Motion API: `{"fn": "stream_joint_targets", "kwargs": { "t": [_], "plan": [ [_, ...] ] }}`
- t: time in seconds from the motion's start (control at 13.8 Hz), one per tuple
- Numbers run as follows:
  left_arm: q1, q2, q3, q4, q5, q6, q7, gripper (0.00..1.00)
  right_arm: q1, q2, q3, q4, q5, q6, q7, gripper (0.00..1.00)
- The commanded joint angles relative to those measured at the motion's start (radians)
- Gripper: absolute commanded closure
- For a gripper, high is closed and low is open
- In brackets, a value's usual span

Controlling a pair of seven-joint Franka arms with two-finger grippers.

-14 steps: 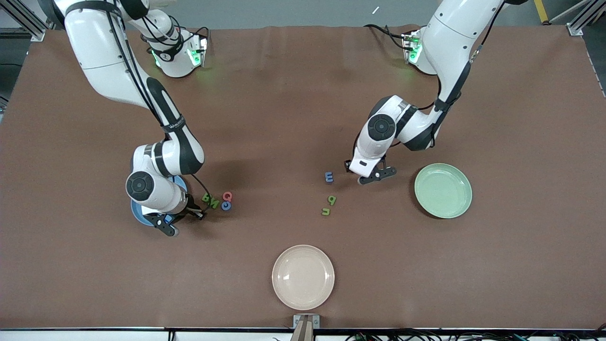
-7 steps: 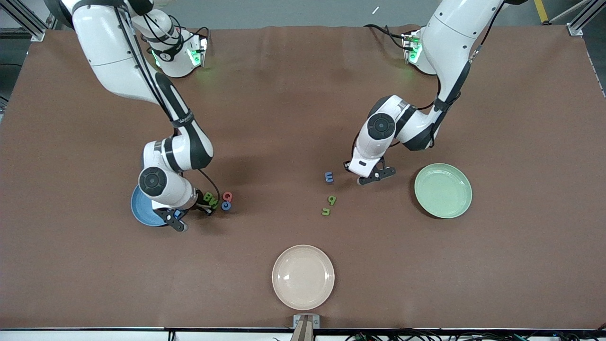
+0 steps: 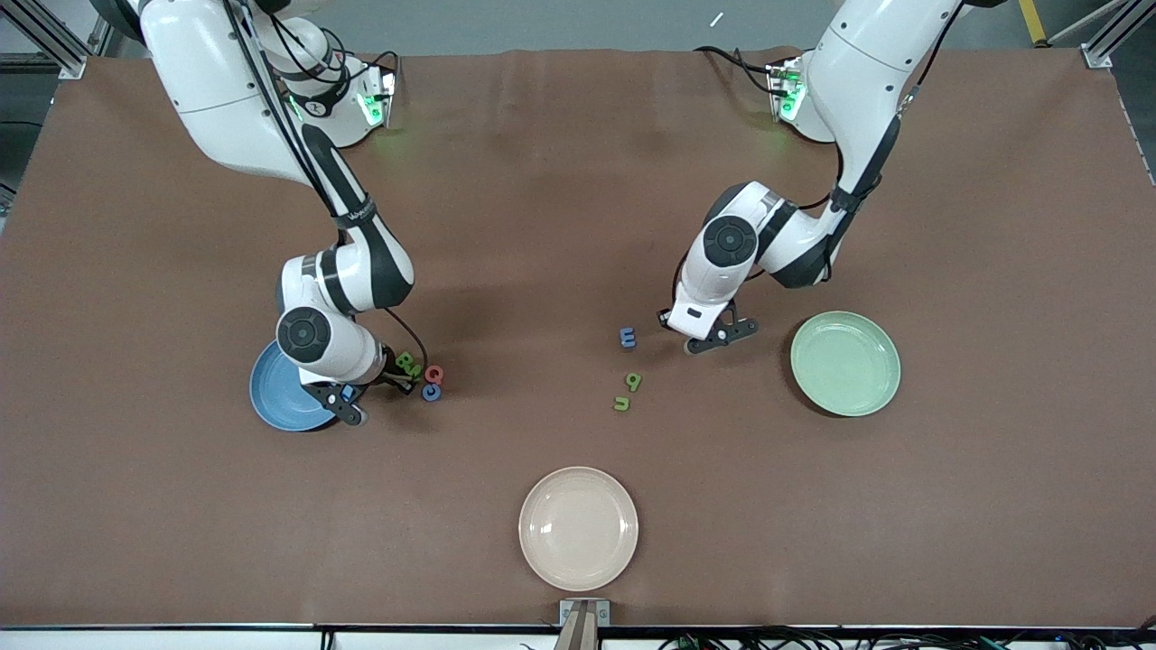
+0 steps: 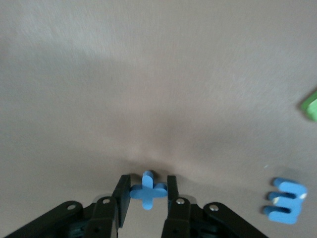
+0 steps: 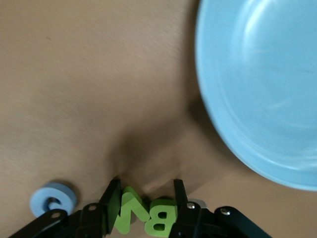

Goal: Sort uppercase to blue plate, lowercase to green plate

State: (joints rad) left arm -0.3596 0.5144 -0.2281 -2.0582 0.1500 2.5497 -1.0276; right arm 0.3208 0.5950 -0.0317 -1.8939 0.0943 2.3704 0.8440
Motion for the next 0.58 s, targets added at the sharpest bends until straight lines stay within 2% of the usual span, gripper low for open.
{"fn": "stream_joint_targets", "kwargs": {
  "t": [0.0,0.22,0.36,0.51],
  "plan": [
    [0.036,-0.092,-0.002,-0.011,0.023,-0.063,-0.008,0.73,0.01,-0.075,-0.004,-0.103,-0.005,0.0,0.009,0.5],
    [0.106,-0.154,-0.002,-0.013,0.025,-0.14,0.113,0.73,0.03,-0.089,-0.002,-0.137,-0.002,0.003,0.027,0.5],
    [0.177,-0.187,-0.002,-0.042,0.025,-0.14,0.222,0.73,0.059,-0.107,0.0,-0.146,0.002,-0.016,0.096,0.45],
    [0.258,-0.209,-0.005,-0.069,0.026,-0.14,0.343,0.73,0.096,-0.124,-0.002,-0.146,0.002,-0.049,0.134,0.45]
  ]
}}
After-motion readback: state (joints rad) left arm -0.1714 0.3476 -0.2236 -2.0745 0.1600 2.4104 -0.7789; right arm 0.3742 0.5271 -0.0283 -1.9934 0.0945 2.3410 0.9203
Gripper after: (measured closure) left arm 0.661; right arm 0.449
